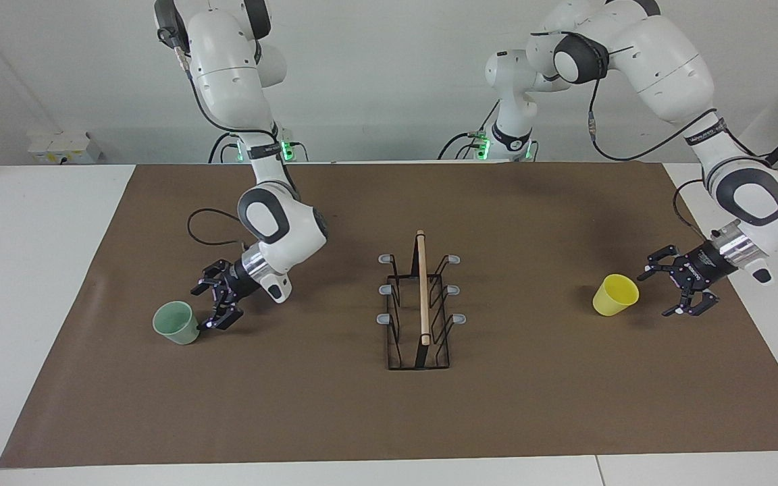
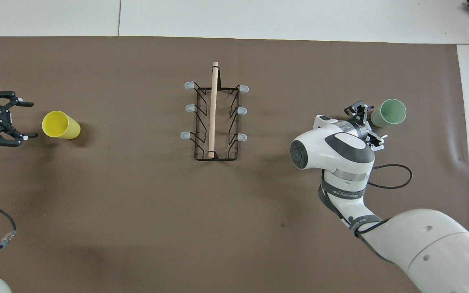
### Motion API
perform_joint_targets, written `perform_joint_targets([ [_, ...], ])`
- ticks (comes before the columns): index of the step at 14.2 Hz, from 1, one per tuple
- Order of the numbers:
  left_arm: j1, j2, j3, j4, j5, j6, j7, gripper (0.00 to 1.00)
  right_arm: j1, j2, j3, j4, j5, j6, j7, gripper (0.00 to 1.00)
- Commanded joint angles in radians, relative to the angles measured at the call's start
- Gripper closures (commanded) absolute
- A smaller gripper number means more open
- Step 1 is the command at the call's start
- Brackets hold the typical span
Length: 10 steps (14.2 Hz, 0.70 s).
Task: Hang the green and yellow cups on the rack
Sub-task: 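Close the right gripper on the green cup while the left gripper grasps the yellow cup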
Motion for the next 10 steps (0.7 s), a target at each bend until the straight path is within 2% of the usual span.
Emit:
perform_joint_targets([
  [1,0.019,0.018,0.007,-0.005,-0.05,0.005,0.019,0.0,-0.023,0.01,0.003,-0.018,-0.074,0.028,0.049,0.0],
  [4,0.005,0.008,0.003,-0.057,-0.059,-0.007,0.12,0.0,-0.036,0.013,0.003,-0.018,-0.099,0.047,0.051,0.0],
  [7,-0.006,0.004,-0.003,-0.064,-0.065,-0.021,0.131,0.0,-0.055,0.012,0.003,-0.037,-0.137,0.052,0.078,0.0],
  [10,-0.047,-0.008,-0.003,-0.111,-0.094,0.014,0.129,0.0,-0.075,0.006,0.003,-0.075,-0.198,0.069,0.136,0.0],
])
